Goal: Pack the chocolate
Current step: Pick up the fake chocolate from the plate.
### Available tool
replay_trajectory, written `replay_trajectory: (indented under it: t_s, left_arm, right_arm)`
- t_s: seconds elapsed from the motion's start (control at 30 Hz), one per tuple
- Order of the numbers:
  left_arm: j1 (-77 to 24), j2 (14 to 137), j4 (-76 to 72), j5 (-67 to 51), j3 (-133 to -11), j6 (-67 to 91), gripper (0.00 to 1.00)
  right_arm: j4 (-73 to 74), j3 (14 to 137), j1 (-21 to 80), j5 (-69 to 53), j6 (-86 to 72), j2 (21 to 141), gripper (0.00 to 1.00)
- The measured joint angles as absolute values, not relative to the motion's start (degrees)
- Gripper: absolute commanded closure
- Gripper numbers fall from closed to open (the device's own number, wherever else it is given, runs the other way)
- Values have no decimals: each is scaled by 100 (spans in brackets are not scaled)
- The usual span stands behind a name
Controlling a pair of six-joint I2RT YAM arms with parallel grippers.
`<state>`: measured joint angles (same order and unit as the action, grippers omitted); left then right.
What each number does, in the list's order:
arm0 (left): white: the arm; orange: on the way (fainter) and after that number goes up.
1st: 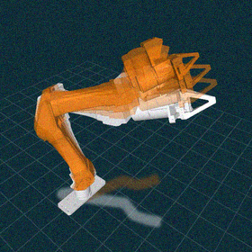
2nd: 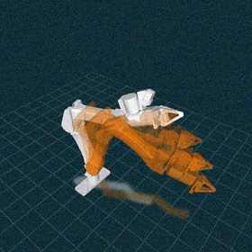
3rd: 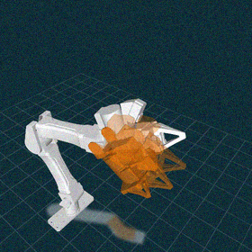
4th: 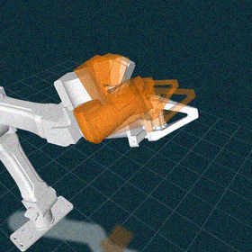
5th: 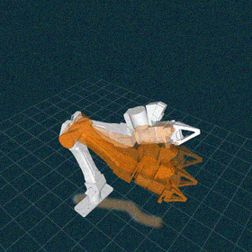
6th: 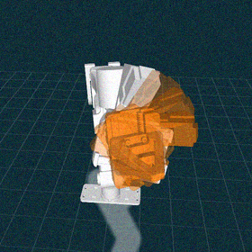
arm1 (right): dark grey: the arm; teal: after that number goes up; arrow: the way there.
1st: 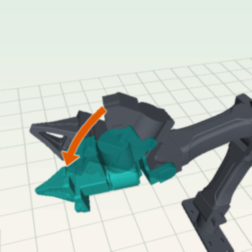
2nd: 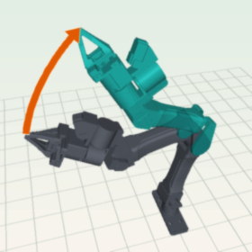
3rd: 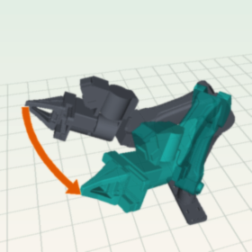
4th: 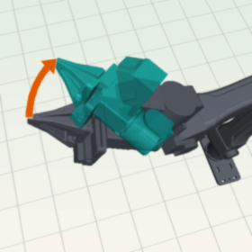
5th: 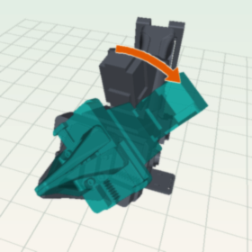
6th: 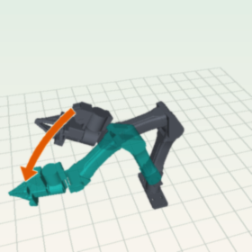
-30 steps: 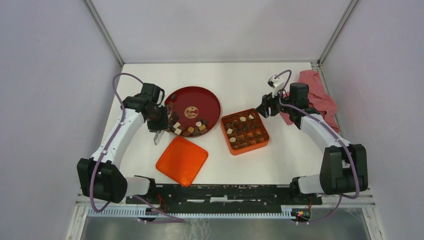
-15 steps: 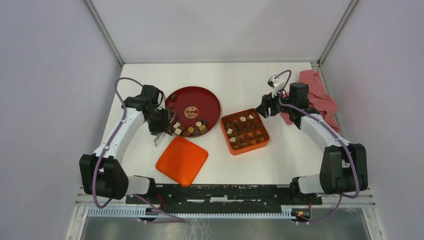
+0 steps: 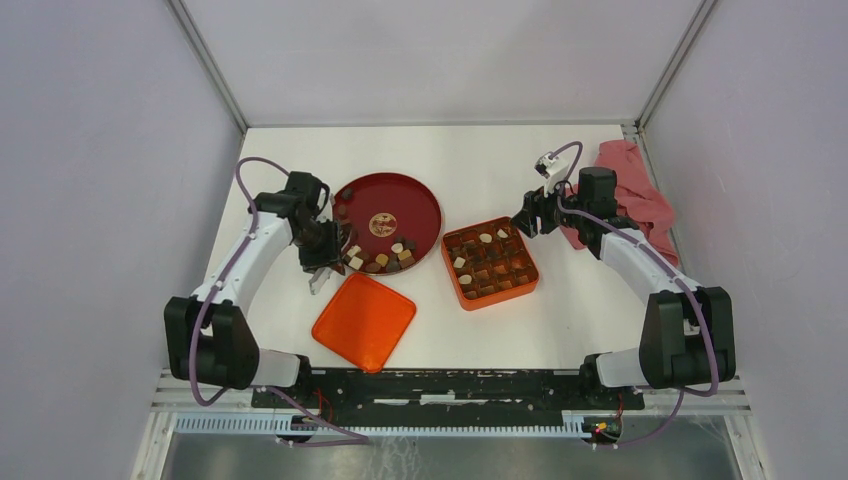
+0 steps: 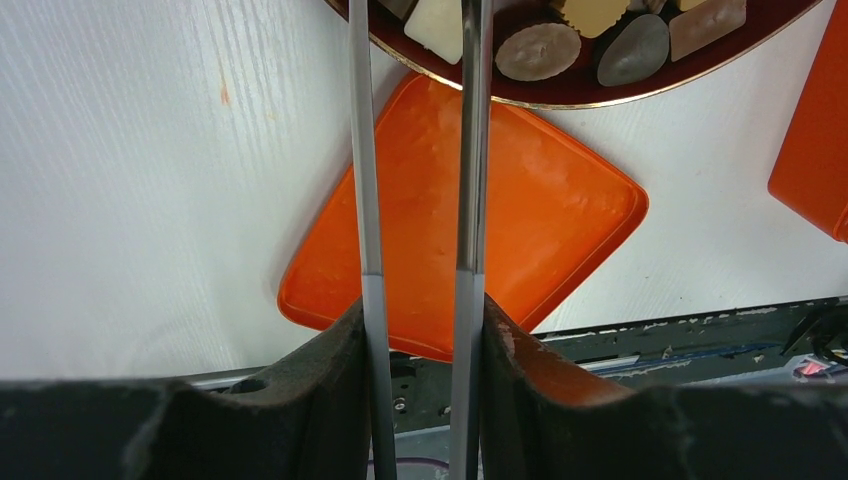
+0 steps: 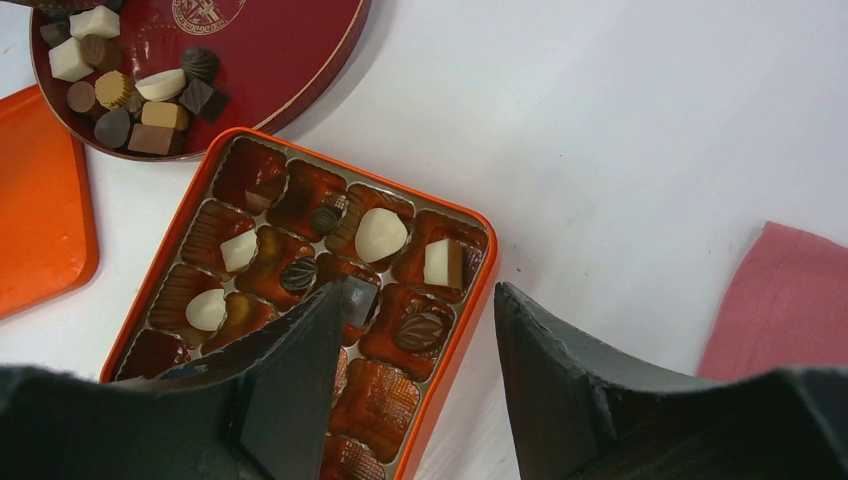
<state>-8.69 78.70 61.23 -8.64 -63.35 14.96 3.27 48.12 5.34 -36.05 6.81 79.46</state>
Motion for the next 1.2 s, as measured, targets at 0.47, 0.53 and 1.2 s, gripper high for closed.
replay_trajectory:
  t_s: [0.47,0.53,1.2]
  left_arm:
    - [-869,8119,6093,-910,-6335,1457,59]
    - [-869,8143,6088,-910,-6335,1450,59]
    - [-832,8274,6086,-873,-6412,1378,98]
  right_arm:
    - [325,4812,534,-3607,674,7946,37]
    - [325,4812,534,-3607,672,7946,37]
    - [290,4724,534,-3629,631,7846,37]
